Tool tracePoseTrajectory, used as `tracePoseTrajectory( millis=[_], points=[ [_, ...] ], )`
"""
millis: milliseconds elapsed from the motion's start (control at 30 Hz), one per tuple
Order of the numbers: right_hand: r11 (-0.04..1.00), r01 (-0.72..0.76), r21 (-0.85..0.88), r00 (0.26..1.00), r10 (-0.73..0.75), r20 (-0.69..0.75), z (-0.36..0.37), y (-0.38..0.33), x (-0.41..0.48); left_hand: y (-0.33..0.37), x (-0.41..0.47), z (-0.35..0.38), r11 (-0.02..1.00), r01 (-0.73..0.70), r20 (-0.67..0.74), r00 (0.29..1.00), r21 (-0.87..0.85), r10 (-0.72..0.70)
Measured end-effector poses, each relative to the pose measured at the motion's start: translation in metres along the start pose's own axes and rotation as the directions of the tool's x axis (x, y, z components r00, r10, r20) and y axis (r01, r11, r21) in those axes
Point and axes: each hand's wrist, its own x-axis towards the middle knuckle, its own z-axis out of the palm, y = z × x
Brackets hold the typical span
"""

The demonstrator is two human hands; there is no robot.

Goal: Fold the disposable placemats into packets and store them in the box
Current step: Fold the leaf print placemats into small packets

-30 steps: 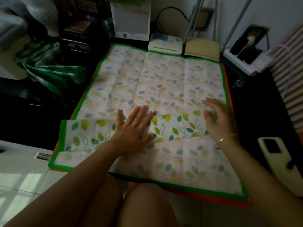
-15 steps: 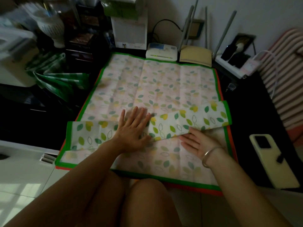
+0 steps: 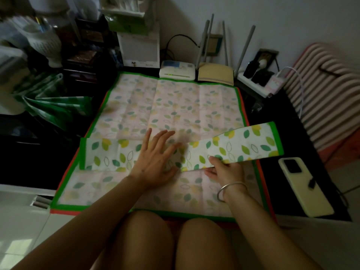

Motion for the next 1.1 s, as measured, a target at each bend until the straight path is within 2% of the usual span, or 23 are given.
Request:
tracePoseTrajectory(
  millis=[133,267,367,433,533,633,667,733,767,800,867,933,967,1033,1100],
  points=[
    [0.992,0.105,-0.071,0.994,-0.107,-0.03,-0.01,-0.004,0.002,0.013,0.007,0.002,1.0,-0.009,-0.04,0.999,0.016,0.01],
    [0.959,0.203,-0.199,0.975,-0.216,-0.047,-0.013,-0.007,0.005,0.013,0.017,0.004,0.994,0.077,0.136,0.988,-0.078,-0.066],
    [0.857,0.311,-0.411,0.932,-0.36,-0.045,-0.006,-0.012,0.006,0.016,0.026,0.003,0.983,0.128,0.244,0.965,-0.135,-0.092],
    [0.73,0.394,-0.559,0.883,-0.469,0.011,0.004,-0.019,0.003,0.018,0.031,0.003,0.985,0.123,0.279,0.956,-0.119,-0.086],
    [0.428,0.53,-0.732,0.768,-0.609,0.199,0.025,-0.034,-0.012,0.022,0.031,0.004,0.983,0.128,0.28,0.956,-0.128,-0.087],
    [0.159,0.622,-0.766,0.687,-0.58,0.437,0.05,-0.039,-0.021,0.019,0.031,0.001,0.953,0.182,0.27,0.956,-0.243,-0.114],
    [0.072,0.639,-0.766,0.666,-0.549,0.504,0.058,-0.037,-0.022,0.014,0.031,-0.001,0.905,0.201,0.271,0.957,-0.376,-0.101],
    [-0.092,0.65,-0.754,0.635,-0.478,0.606,0.074,-0.032,-0.024,0.0,0.024,-0.004,0.703,0.172,0.187,0.981,-0.69,-0.056],
    [-0.153,0.651,-0.744,0.624,-0.451,0.639,0.08,-0.031,-0.025,-0.007,0.018,-0.004,0.62,0.16,0.127,0.987,-0.768,-0.098],
    [-0.2,0.655,-0.729,0.613,-0.425,0.667,0.087,-0.029,-0.025,-0.016,0.009,-0.006,0.587,0.173,0.088,0.981,-0.791,-0.171],
    [-0.277,0.661,-0.697,0.591,-0.38,0.711,0.096,-0.025,-0.025,-0.034,-0.013,-0.009,0.61,0.258,0.048,0.94,-0.749,-0.339],
    [-0.37,0.655,-0.659,0.573,-0.325,0.752,0.104,-0.02,-0.026,-0.054,-0.038,-0.012,0.605,0.393,0.035,0.856,-0.693,-0.516],
    [-0.418,0.644,-0.641,0.564,-0.307,0.767,0.107,-0.016,-0.025,-0.064,-0.049,-0.016,0.538,0.45,0.056,0.801,-0.713,-0.596],
    [-0.477,0.622,-0.621,0.566,-0.274,0.778,0.112,-0.007,-0.024,-0.079,-0.063,-0.025,0.326,0.531,0.148,0.667,-0.783,-0.731],
    [-0.533,0.608,-0.588,0.54,-0.265,0.799,0.115,0.001,-0.022,-0.091,-0.072,-0.032,0.155,0.561,0.241,0.566,-0.813,-0.789]
  ],
)
